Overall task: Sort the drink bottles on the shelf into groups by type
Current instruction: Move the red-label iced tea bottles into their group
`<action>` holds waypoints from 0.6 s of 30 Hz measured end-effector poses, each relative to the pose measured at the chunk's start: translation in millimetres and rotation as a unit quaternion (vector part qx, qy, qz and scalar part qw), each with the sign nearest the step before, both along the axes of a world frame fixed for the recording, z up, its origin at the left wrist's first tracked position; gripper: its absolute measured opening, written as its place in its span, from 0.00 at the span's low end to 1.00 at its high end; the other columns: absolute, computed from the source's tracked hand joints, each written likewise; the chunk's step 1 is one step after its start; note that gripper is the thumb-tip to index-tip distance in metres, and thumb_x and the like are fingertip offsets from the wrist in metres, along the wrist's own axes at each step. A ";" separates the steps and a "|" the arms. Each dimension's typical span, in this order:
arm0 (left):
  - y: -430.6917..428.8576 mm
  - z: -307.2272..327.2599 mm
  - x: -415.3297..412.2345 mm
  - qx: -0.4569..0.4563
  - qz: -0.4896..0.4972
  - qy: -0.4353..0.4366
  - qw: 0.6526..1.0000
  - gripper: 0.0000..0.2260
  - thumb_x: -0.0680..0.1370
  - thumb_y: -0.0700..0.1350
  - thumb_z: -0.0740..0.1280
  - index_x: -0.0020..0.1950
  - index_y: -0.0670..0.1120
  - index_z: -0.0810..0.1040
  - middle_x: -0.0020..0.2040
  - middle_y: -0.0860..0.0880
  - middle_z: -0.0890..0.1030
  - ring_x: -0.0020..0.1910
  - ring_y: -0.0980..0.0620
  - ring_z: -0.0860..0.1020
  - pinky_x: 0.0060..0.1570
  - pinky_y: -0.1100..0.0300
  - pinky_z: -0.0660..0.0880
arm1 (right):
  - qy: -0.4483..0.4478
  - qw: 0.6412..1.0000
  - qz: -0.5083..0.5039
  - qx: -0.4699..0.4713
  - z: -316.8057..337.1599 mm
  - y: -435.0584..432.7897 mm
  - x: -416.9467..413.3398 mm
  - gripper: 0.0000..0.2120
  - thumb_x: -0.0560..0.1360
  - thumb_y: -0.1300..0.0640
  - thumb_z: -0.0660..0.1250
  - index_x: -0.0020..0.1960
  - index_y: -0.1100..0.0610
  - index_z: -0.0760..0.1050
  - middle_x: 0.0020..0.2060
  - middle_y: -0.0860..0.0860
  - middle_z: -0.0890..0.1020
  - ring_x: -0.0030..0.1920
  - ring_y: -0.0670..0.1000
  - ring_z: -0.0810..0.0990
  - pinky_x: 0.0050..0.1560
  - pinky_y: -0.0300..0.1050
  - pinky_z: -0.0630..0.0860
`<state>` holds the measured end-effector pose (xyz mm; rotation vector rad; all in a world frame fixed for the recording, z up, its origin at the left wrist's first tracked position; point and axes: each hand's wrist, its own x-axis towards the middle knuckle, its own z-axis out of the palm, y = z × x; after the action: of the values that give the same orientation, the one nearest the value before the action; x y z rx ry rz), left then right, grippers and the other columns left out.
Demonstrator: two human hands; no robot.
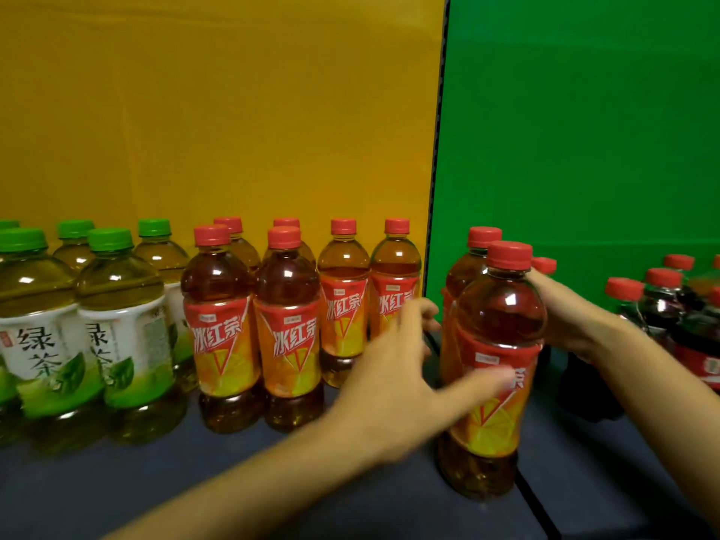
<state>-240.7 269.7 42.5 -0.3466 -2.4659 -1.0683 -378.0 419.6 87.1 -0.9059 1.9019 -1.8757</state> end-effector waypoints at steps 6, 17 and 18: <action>32.3 -29.6 -18.1 0.087 -0.017 0.020 0.996 0.37 0.64 0.57 0.76 0.64 0.59 0.58 0.58 0.61 0.72 0.58 0.62 0.74 0.57 0.64 0.74 | 0.009 0.999 -0.026 -0.023 -33.1 8.8 13.7 0.19 0.77 0.43 0.51 0.50 0.52 0.76 0.40 0.46 0.86 0.41 0.44 0.84 0.36 0.36 0.79; -15.3 -32.6 -5.3 0.113 0.088 0.051 0.988 0.35 0.62 0.57 0.77 0.64 0.58 0.63 0.58 0.60 0.75 0.57 0.63 0.74 0.58 0.65 0.72 | 0.118 0.989 -0.079 0.036 -73.3 1.4 20.7 0.32 0.63 0.46 0.72 0.64 0.41 0.62 0.61 0.43 0.75 0.60 0.42 0.76 0.64 0.47 0.72; -20.6 -33.5 -5.9 0.102 0.115 0.061 0.986 0.36 0.62 0.58 0.76 0.65 0.56 0.63 0.59 0.59 0.74 0.58 0.62 0.73 0.57 0.66 0.71 | 0.125 0.987 -0.091 0.044 -74.0 1.2 22.7 0.34 0.62 0.47 0.72 0.65 0.42 0.61 0.61 0.44 0.74 0.60 0.43 0.75 0.62 0.46 0.72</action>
<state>-246.6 249.1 9.1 -0.0597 -2.2007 -1.1503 -355.3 420.8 13.1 -1.0112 2.2658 -1.8311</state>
